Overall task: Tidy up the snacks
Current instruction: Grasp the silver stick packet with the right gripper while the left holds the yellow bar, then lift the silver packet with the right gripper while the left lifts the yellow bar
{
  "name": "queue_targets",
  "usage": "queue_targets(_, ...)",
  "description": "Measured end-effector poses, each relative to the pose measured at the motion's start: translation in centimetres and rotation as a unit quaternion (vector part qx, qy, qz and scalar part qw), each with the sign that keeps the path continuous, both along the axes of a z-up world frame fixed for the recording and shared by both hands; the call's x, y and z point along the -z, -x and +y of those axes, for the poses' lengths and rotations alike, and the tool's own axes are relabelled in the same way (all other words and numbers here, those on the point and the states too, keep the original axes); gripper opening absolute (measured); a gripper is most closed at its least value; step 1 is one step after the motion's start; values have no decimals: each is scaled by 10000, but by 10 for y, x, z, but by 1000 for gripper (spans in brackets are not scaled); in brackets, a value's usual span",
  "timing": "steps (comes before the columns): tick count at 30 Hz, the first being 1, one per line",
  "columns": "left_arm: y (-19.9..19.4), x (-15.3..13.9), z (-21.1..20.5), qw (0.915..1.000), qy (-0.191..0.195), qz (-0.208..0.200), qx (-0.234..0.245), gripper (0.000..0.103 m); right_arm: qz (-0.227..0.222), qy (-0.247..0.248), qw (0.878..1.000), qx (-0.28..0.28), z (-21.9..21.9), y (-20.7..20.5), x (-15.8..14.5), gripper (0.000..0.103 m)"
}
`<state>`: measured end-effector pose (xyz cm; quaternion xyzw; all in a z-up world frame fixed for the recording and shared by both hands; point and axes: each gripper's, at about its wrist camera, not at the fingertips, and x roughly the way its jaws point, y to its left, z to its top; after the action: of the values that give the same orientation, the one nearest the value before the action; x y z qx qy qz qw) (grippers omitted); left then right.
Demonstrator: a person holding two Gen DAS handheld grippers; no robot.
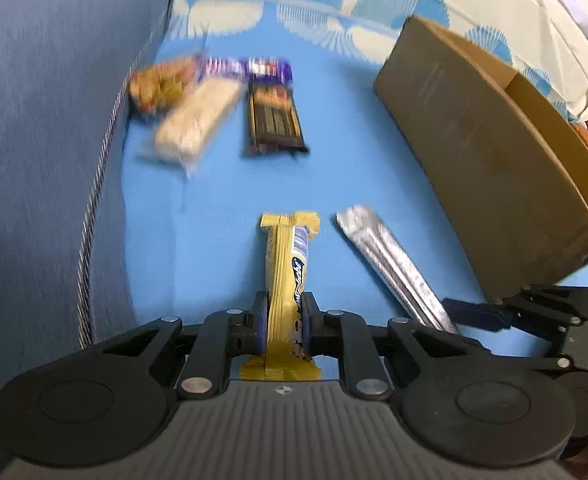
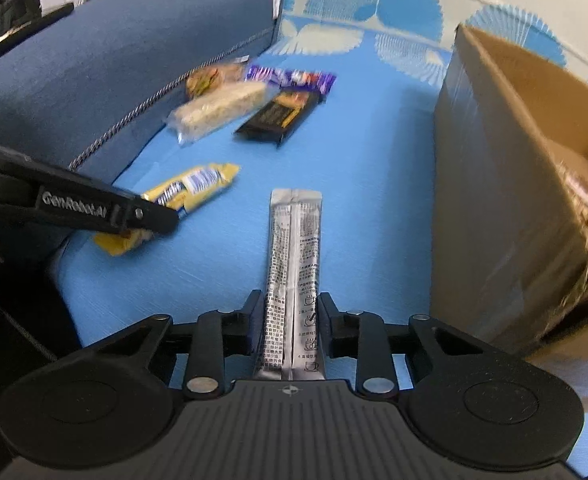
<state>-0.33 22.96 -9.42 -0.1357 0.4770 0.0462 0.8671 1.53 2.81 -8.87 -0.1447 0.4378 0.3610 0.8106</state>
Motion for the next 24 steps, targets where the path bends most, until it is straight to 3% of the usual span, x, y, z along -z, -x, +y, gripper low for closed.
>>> queue_targets(9, -5, 6, -11, 9997, -214, 50, 140, 26, -61, -255, 9996, 63, 5, -6, 0, 40)
queue_targets(20, -8, 5, -10, 9998, -153, -17, 99, 27, -99, -218, 9997, 40, 7, -8, 7, 39)
queue_targets(24, -8, 5, -11, 9997, -207, -25, 130, 26, -211, -186, 9996, -38, 6, -3, 5, 32)
